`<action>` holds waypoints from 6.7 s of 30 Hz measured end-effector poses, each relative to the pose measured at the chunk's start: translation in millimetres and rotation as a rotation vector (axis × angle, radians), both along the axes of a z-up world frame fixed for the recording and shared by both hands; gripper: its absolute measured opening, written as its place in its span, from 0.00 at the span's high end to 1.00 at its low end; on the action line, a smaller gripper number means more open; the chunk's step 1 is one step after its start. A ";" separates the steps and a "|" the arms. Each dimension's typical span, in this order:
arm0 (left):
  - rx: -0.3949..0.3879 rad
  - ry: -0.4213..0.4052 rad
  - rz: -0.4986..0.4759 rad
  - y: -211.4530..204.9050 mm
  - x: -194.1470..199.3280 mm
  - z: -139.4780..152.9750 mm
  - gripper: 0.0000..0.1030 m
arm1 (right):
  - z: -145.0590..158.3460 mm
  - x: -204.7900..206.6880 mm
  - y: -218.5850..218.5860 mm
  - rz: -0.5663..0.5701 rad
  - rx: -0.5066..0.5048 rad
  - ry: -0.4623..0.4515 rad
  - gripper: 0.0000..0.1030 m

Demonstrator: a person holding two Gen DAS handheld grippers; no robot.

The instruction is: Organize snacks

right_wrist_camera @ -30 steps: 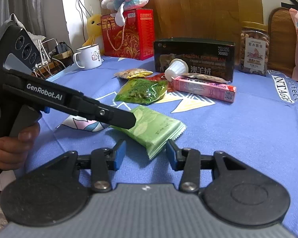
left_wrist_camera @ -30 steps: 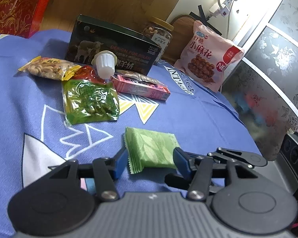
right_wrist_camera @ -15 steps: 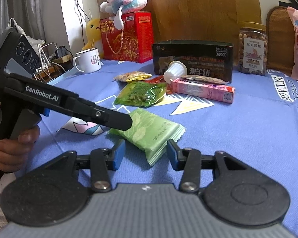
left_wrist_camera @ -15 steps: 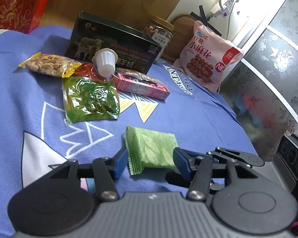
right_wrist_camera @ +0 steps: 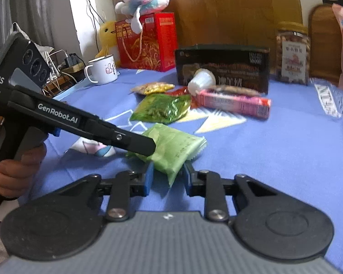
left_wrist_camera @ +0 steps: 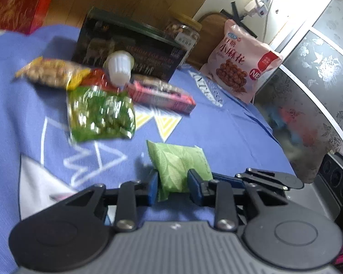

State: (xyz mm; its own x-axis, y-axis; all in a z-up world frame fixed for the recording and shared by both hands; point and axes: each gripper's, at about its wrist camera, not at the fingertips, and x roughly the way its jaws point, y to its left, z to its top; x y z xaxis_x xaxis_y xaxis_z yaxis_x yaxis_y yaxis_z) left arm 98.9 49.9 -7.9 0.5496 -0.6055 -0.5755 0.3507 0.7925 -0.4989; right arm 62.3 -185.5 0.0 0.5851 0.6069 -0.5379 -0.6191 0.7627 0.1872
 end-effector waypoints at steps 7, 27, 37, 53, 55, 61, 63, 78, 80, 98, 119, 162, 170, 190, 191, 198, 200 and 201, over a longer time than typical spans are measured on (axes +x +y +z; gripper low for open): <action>0.038 -0.124 0.016 -4.5 27.4 43.3 0.72 | 25.8 22.1 3.2 -0.021 0.026 -0.130 0.71; 0.088 -0.172 0.158 -20.6 200.1 69.4 0.69 | 49.3 193.0 20.8 -0.118 0.035 -0.161 0.68; 0.026 -0.187 0.121 -7.2 159.1 64.2 0.63 | 37.9 181.7 -56.8 -0.227 0.299 0.081 0.68; 0.105 -0.052 0.069 -40.6 138.5 16.5 0.64 | -7.7 185.0 -75.5 -0.262 0.475 0.461 0.83; 0.090 -0.061 0.063 -39.5 127.1 20.7 0.64 | 6.9 171.6 -73.4 -0.228 0.455 0.393 0.86; 0.027 -0.085 0.031 -32.3 76.6 21.8 0.60 | 18.6 111.9 -66.3 -0.128 0.406 0.299 0.90; 0.018 -0.072 0.021 -28.7 59.4 15.8 0.60 | 8.9 100.1 -67.1 -0.125 0.416 0.335 0.90; -0.019 0.007 0.096 16.6 4.0 -2.0 0.53 | -6.0 49.5 -88.7 -0.249 0.386 0.363 0.55; -0.027 0.011 0.103 18.5 8.0 -0.4 0.49 | -0.5 42.6 -87.5 -0.244 0.348 0.320 0.54; 0.025 0.002 0.017 -22.9 32.4 -4.7 0.39 | -7.6 12.8 -25.8 -0.083 -0.053 0.003 0.41; -0.040 0.047 0.049 -5.6 33.4 -13.3 0.77 | -6.5 33.5 -38.4 -0.135 0.165 0.129 0.70; -0.019 -0.125 0.090 15.1 101.7 59.5 0.81 | 32.3 120.9 -40.3 -0.129 0.428 0.197 0.86; 0.076 -0.256 0.211 14.4 187.7 88.0 0.80 | 46.0 222.7 -19.3 -0.152 0.444 0.143 0.85; 0.088 -0.252 0.270 26.1 151.5 78.9 0.54 | 38.6 197.5 -19.2 -0.163 0.353 0.016 0.59; 0.072 -0.237 0.263 28.5 141.0 74.0 0.54 | 31.7 188.5 -20.6 -0.155 0.349 0.048 0.59; 0.002 -0.096 0.276 38.9 82.1 27.3 0.54 | -7.2 189.5 15.0 -0.144 0.295 0.254 0.59; -0.012 -0.075 0.288 44.6 69.1 19.3 0.54 | -13.6 197.5 22.8 -0.169 0.271 0.285 0.59; -0.019 -0.063 0.292 47.4 63.5 16.4 0.54 | -17.2 202.3 26.5 -0.182 0.260 0.303 0.58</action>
State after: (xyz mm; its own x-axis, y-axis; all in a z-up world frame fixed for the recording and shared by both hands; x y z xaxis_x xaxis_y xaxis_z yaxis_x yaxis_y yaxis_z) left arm 162.4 97.3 8.6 0.7366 -0.4269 -0.5245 0.1403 0.8552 -0.4990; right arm 264.6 -159.1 -17.2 0.5344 0.6464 -0.5446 -0.3666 0.7578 0.5397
